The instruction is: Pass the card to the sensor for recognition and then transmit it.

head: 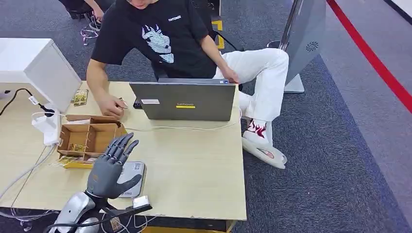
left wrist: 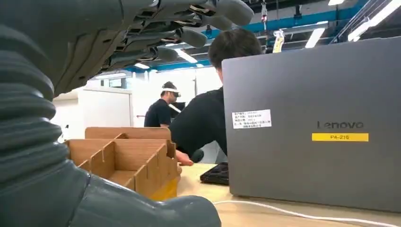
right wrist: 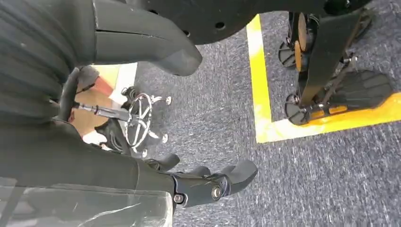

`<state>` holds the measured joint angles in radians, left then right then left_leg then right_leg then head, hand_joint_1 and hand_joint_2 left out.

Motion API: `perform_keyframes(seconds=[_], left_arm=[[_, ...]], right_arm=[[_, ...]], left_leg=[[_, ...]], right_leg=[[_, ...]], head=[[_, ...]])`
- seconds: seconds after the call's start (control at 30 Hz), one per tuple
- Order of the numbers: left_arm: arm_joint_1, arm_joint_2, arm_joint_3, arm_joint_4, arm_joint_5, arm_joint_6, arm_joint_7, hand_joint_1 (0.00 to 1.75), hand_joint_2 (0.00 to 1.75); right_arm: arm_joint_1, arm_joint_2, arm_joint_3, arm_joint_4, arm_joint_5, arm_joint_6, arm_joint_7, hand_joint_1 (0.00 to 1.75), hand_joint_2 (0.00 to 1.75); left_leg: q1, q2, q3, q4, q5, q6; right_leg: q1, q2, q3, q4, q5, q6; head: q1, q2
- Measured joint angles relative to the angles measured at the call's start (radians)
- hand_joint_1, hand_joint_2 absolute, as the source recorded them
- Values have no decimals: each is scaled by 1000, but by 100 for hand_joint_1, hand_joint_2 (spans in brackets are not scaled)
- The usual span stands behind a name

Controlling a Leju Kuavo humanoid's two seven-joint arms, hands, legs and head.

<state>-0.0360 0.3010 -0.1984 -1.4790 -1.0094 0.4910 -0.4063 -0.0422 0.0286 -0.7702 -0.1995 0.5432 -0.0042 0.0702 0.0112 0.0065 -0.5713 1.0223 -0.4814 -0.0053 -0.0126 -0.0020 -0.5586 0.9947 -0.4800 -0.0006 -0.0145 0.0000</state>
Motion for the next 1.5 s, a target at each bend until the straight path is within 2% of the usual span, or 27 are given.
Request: perform_keyframes(seconds=[0.2, 0.37, 0.47, 0.53, 0.63, 0.7, 0.87, 1.07, 1.5], left_arm=[[0, 2, -4, 0, 0, -2, 6, 0, 175], [7, 42, -4, 5, -107, 9, 94, 0, 175], [13, 73, 2, 32, -97, 54, 108, 0, 175], [10, 86, 22, 68, -137, 100, 132, 0, 175], [-32, 119, 82, 189, -221, 178, 180, 0, 175], [-57, 143, 118, 261, -236, 186, 180, 0, 175], [-85, 158, 155, 354, -251, 196, 178, 0, 175], [-96, 157, 169, 408, -259, 196, 176, 0, 175], [-129, 122, 245, 452, -283, 197, 96, 0, 175]], right_arm=[[0, 0, -2, 0, 2, -3, -2, 0, 175], [1, 0, -6, 0, 6, -8, -5, 0, 175], [2, 0, -10, 0, 14, -6, -5, 0, 175], [2, 0, -14, 0, 24, -4, -5, 0, 175], [2, 0, -18, 0, 43, -3, -8, 0, 175], [2, 0, -21, 0, 47, -3, -10, 0, 175], [1, 0, -24, 0, 51, -1, -10, 0, 175], [1, 0, -24, 0, 54, -1, -8, 0, 175], [-1, 0, -31, 0, 72, -2, -2, 0, 175]], left_leg=[[0, 0, 0, 0, 0, 0], [0, 0, 0, 0, 0, 0], [0, 0, 0, 0, 0, 0], [1, 0, 0, 0, 0, 0], [1, 0, 0, 0, 0, 0], [1, 0, 0, 0, 0, -1], [0, 0, 0, 0, 1, -1], [0, 0, 0, 0, 1, 0], [0, 0, 0, 0, 1, 0]], right_leg=[[0, 0, 0, 0, 0, 0], [0, 0, 0, 0, 0, 0], [0, 0, 0, 0, 0, 0], [0, 0, 0, 0, 0, 0], [0, 0, 0, 0, 0, 0], [0, 0, 0, 0, 0, 0], [0, 0, 0, 0, 0, 0], [0, 0, 0, 0, 0, 0], [0, 0, 0, 0, 0, 0]], head=[[0, 0], [0, 0], [0, 0], [0, 0], [0, 0], [0, 0], [0, 0], [0, 0], [0, 0]])
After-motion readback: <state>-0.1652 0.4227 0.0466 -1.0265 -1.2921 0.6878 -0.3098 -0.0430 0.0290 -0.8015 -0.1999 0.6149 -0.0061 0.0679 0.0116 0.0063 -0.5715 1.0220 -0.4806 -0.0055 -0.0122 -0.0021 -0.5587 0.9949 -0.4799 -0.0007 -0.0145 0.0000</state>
